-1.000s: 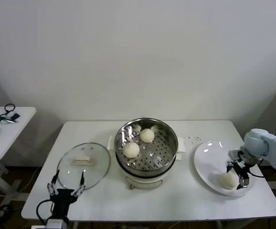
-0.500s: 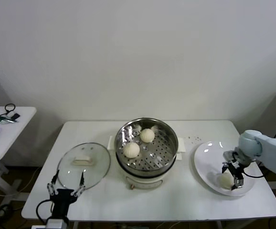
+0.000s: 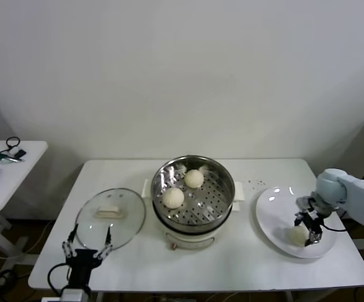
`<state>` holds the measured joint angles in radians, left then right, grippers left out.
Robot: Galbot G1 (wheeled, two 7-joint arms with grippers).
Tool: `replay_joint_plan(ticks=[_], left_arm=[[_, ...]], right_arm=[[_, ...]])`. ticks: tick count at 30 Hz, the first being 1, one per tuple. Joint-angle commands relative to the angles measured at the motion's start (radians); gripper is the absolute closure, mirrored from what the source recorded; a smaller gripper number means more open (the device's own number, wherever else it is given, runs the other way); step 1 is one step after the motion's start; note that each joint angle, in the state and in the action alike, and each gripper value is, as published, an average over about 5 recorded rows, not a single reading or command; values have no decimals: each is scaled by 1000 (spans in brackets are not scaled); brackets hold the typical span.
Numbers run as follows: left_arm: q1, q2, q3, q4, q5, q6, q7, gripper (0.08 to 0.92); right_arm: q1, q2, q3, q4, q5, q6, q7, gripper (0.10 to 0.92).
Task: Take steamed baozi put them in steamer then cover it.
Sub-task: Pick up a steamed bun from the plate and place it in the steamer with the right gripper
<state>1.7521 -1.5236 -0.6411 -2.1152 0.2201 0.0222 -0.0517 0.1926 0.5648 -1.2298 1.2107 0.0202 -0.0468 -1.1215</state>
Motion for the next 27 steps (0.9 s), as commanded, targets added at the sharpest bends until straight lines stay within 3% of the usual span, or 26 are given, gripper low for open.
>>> replay_joint_plan(ticks=[1, 15, 27], left_arm=[[3, 2, 3, -2, 1, -1, 0, 177], [33, 6, 6, -20, 12, -3, 1, 177], [35, 17, 8, -26, -43, -11, 9, 177]], right_arm=[[178, 45, -26, -4, -31, 208, -51, 338], [607, 248, -138, 135, -133, 609, -101, 331], [579, 450, -80, 325, -181, 653, -87, 322]])
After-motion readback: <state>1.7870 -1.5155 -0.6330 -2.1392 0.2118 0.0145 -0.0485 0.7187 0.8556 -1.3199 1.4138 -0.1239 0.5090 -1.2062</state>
